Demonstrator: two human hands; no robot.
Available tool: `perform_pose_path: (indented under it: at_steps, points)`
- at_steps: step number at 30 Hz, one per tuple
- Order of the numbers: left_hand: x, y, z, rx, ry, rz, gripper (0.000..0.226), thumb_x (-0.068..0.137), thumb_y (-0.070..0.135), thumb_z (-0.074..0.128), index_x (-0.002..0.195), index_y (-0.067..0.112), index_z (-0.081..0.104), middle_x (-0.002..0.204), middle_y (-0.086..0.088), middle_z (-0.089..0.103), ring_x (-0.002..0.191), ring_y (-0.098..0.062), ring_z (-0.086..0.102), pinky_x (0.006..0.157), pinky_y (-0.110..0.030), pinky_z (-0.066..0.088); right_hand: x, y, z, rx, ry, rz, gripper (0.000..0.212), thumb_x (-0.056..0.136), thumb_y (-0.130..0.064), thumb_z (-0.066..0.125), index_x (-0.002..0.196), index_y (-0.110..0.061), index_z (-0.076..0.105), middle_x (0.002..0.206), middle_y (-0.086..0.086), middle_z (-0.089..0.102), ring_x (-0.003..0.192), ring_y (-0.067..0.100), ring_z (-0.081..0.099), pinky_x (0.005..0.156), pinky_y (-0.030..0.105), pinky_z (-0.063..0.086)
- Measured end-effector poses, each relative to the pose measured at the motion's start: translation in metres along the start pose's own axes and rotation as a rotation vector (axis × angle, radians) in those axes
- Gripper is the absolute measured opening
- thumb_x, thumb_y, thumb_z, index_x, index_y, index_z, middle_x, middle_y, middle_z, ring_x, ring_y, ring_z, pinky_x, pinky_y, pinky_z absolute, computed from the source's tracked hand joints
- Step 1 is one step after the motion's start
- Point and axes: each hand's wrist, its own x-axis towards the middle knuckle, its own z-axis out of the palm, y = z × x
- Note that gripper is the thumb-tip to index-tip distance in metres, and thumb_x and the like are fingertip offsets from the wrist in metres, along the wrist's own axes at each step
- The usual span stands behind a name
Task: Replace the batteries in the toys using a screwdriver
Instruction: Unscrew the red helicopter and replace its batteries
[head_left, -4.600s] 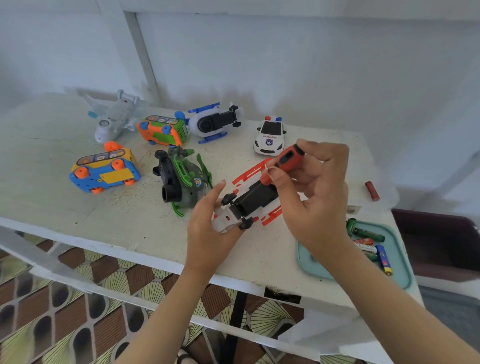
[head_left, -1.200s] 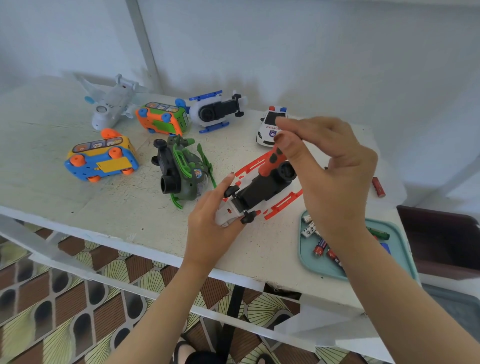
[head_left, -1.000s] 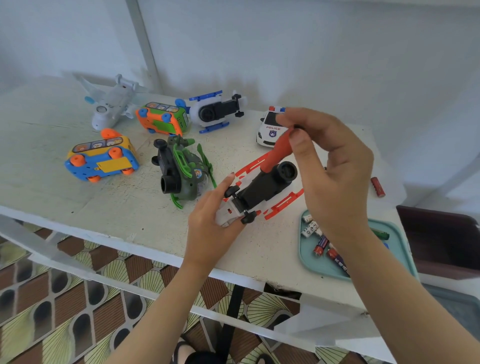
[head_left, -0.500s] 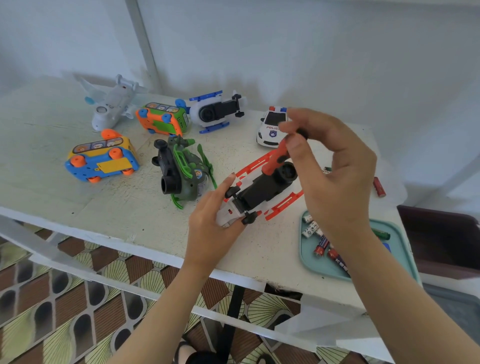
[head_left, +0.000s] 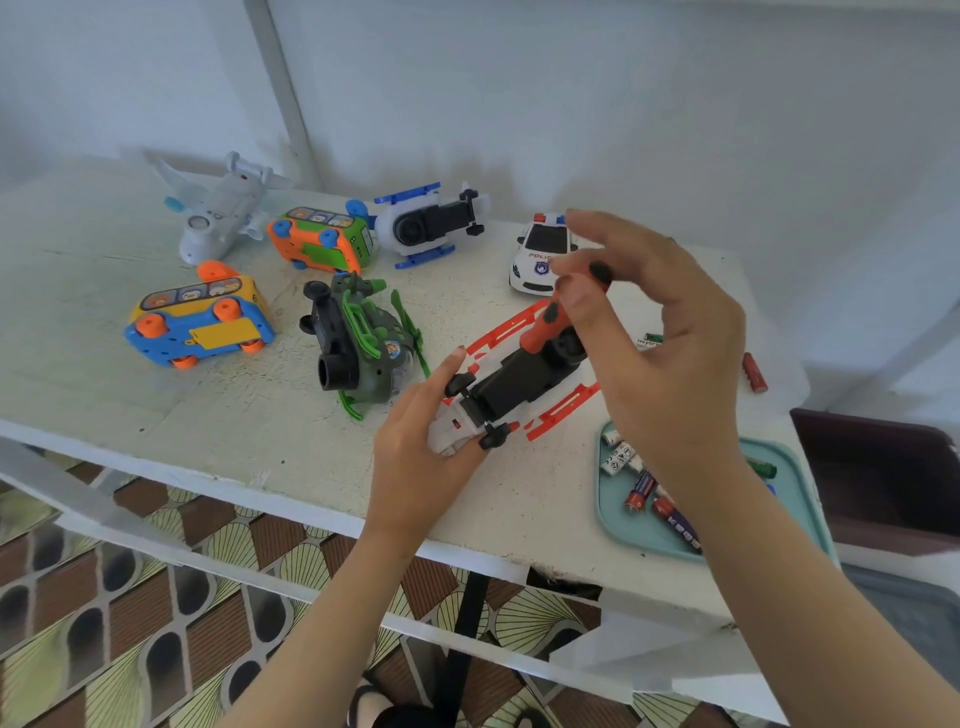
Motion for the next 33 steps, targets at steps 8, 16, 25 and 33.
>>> perform_pose_path:
  at_steps: [8, 16, 25, 33]
  points:
    - [0.0009, 0.0010, -0.0004, -0.024, -0.008, -0.005, 0.071, 0.076, 0.036, 0.074, 0.138, 0.019, 0.044, 0.109, 0.001, 0.060, 0.094, -0.002, 0.054, 0.085, -0.002, 0.039, -0.0031, -0.0032, -0.0010, 0.009, -0.018, -0.015, 0.021, 0.088, -0.028, 0.061, 0.109, -0.029, 0.064, 0.092, -0.008, 0.063, 0.098, 0.012, 0.056, 0.093, 0.037, 0.045]
    - [0.0003, 0.0010, -0.0008, -0.031, -0.014, -0.007, 0.073, 0.075, 0.032, 0.078, 0.138, 0.018, 0.044, 0.108, -0.006, 0.063, 0.096, 0.000, 0.054, 0.085, -0.002, 0.039, -0.0025, -0.0016, -0.0011, -0.017, -0.056, 0.002, 0.023, 0.094, -0.011, 0.053, 0.110, -0.023, 0.065, 0.103, -0.008, 0.072, 0.109, 0.009, 0.062, 0.107, 0.057, 0.033]
    - [0.0002, -0.0002, -0.0010, -0.033, -0.016, -0.008, 0.071, 0.077, 0.037, 0.074, 0.139, 0.019, 0.044, 0.109, -0.009, 0.065, 0.095, -0.006, 0.057, 0.086, -0.005, 0.041, 0.0008, -0.0079, -0.0027, -0.002, -0.034, -0.031, 0.022, 0.088, -0.018, 0.065, 0.107, -0.028, 0.065, 0.090, -0.019, 0.063, 0.090, 0.000, 0.060, 0.091, 0.044, 0.047]
    - [0.0005, 0.0009, -0.0007, -0.040, -0.008, 0.005, 0.071, 0.076, 0.036, 0.074, 0.137, 0.018, 0.044, 0.106, -0.009, 0.065, 0.092, -0.004, 0.056, 0.085, -0.003, 0.039, -0.0042, -0.0029, -0.0004, 0.039, -0.111, 0.006, 0.026, 0.093, -0.016, 0.055, 0.117, -0.017, 0.063, 0.097, -0.008, 0.069, 0.101, 0.012, 0.064, 0.099, 0.045, 0.045]
